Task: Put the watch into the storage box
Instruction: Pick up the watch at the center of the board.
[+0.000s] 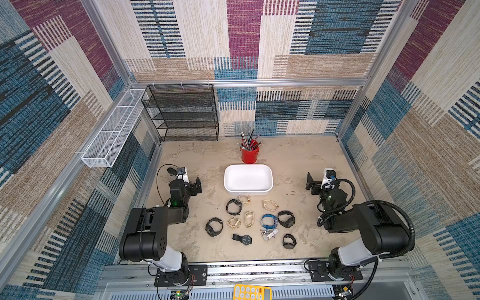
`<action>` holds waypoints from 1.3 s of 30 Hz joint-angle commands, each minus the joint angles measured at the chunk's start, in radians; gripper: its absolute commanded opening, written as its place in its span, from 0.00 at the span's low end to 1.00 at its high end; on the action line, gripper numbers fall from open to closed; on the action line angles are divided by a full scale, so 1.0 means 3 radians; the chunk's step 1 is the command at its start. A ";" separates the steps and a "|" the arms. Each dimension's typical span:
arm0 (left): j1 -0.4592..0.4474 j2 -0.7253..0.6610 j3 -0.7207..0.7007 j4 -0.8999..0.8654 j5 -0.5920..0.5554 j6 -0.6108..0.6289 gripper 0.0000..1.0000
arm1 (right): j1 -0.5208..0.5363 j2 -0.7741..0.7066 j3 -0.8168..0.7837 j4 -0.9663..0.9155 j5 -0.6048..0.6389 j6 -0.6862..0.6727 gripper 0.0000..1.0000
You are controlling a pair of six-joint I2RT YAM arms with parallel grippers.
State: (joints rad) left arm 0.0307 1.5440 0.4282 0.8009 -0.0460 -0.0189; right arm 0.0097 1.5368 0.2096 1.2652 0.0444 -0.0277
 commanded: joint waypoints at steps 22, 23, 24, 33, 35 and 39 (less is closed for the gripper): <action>-0.0226 -0.2124 -0.0133 -0.0528 0.0300 -0.1587 0.99 | 0.0003 -0.1085 0.1095 -0.2724 -0.0701 0.1485 1.00; -0.0225 -0.2135 0.0011 -0.0999 0.0419 -0.1547 0.99 | 0.0011 -0.1109 0.1101 -0.2825 -0.0755 0.1482 0.99; -0.0230 -0.2130 0.0193 -0.1392 0.0555 -0.1485 0.99 | 0.0008 -0.1153 0.1099 -0.2938 -0.0799 0.1467 1.00; -0.0355 -0.2197 0.0390 -0.2465 0.1029 -0.1543 0.97 | 0.0444 -0.1301 0.1193 -0.3991 -0.0819 0.1235 0.97; -0.0480 -0.2195 0.0340 -0.2549 0.1058 -0.1535 0.96 | 0.0637 -0.1244 0.1221 -0.4152 -0.0803 0.1200 0.95; -0.0817 -0.2137 0.0301 -0.2662 0.0927 -0.1432 0.96 | 0.0921 -0.1131 0.1252 -0.4301 -0.0830 0.1168 0.90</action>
State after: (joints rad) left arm -0.1734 0.8928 0.5179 0.0589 0.2241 -0.4706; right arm 0.2470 1.1824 0.5751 0.0414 -0.1913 0.3401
